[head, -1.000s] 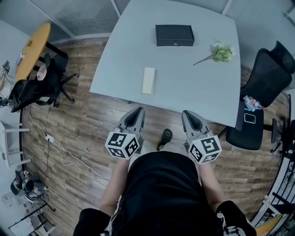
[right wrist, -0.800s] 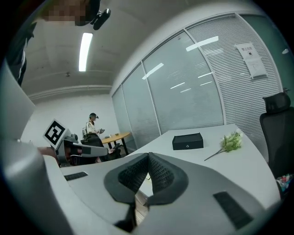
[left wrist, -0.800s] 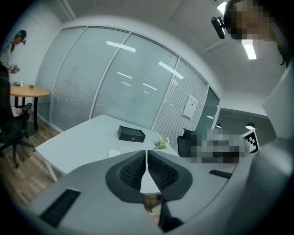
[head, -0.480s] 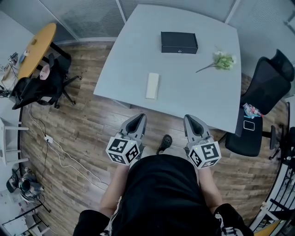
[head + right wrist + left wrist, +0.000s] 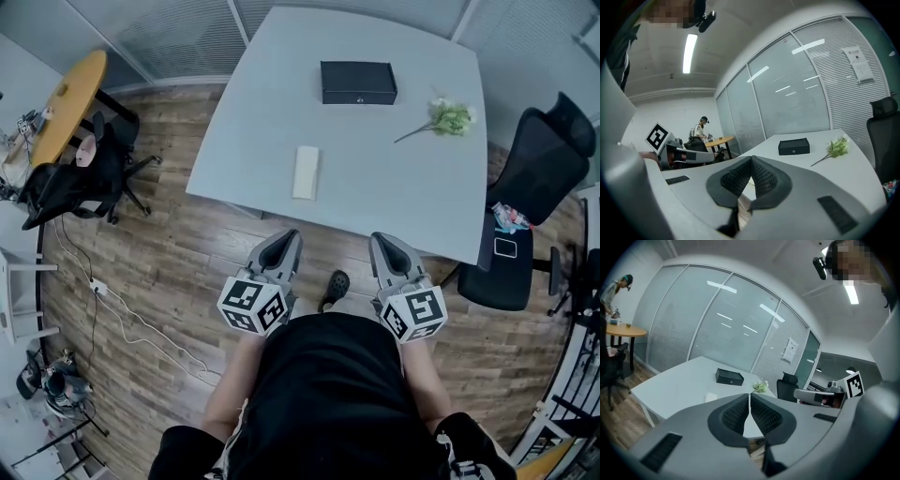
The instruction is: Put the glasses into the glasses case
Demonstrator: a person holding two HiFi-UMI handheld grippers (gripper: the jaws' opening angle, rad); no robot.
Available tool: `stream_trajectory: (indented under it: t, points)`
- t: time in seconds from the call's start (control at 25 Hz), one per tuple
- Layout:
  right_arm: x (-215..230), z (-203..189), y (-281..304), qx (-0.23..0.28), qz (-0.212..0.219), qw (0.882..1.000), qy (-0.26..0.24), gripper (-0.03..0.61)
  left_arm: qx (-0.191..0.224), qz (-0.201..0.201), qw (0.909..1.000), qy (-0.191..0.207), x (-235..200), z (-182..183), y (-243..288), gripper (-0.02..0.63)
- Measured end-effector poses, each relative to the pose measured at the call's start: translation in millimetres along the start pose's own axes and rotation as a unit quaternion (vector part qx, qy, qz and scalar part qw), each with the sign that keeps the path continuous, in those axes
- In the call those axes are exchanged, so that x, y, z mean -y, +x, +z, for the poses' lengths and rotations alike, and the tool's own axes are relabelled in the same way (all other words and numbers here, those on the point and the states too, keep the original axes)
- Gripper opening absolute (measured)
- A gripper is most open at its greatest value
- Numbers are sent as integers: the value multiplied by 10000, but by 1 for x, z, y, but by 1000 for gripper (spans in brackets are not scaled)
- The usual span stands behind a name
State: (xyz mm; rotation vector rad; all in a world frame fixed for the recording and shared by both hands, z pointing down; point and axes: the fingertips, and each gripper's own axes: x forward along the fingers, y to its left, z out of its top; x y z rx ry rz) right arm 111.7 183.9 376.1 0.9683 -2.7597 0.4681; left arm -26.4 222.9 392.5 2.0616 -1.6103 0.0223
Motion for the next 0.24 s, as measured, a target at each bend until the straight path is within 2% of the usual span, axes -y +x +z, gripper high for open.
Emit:
stream_trajectory:
  t: [0.24]
  points:
    - [8, -1, -1, -4, -50, 10000, -23, 14, 5, -70, 10000, 49, 6, 1, 9, 32]
